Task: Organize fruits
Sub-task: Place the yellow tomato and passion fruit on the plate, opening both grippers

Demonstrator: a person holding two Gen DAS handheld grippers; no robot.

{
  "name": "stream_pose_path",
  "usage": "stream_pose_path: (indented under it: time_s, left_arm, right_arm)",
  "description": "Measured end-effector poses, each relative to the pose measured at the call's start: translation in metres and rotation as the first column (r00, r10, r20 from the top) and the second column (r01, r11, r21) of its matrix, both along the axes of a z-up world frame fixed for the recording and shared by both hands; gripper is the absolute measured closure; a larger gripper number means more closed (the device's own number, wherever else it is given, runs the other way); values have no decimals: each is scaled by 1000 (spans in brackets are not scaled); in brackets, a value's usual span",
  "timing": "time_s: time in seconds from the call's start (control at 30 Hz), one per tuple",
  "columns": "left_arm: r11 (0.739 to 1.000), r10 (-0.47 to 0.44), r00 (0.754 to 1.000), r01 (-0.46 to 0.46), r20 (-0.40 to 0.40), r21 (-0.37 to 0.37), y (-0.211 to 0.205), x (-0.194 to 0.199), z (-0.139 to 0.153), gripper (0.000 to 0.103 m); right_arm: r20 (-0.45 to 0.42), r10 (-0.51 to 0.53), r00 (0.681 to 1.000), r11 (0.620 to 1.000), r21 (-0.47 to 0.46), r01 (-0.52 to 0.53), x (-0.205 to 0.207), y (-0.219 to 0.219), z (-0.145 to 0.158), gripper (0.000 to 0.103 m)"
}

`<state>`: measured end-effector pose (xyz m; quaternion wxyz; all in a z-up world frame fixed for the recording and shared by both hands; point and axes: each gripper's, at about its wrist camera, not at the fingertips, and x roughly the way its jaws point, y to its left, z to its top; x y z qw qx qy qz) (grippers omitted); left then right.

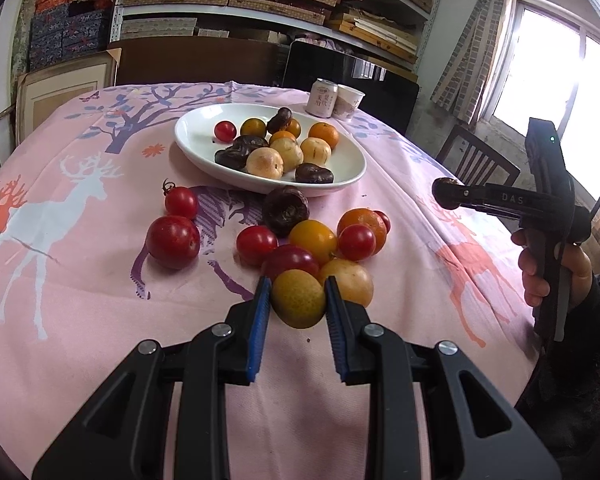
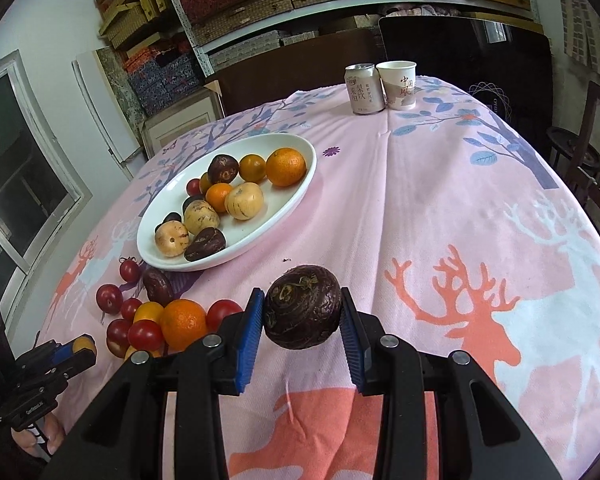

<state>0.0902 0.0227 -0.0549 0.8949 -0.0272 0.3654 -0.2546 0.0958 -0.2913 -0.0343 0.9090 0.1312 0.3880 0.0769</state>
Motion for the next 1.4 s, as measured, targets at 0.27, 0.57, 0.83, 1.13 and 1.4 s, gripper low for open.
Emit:
stream_pose_path:
  time_s: [0.27, 0.57, 0.83, 1.13, 1.4]
  left_arm:
    - [999, 47, 999, -46, 22, -29, 15, 30, 39, 77]
    - [995, 90, 996, -91, -25, -44, 4, 134, 68, 76]
    - [987, 156, 980, -159, -127, -10, -10, 212, 32, 76]
    - [984, 167, 979, -172, -121, -33, -5, 203, 32, 49]
    - [991, 40, 999, -38, -12, 127, -16, 99, 30, 39]
  right_arm:
    - [88, -21, 996, 1000, 21, 19, 4, -12, 36, 66]
    - [93, -20, 995, 996, 91, 11, 75, 10, 57, 65]
    - [31, 54, 998, 998, -46, -52, 151, 77, 33, 65]
    - [97, 20, 995, 992, -125, -8, 160, 80, 30, 42]
    - [58, 8, 998, 1000, 29, -10, 78, 32, 13, 33]
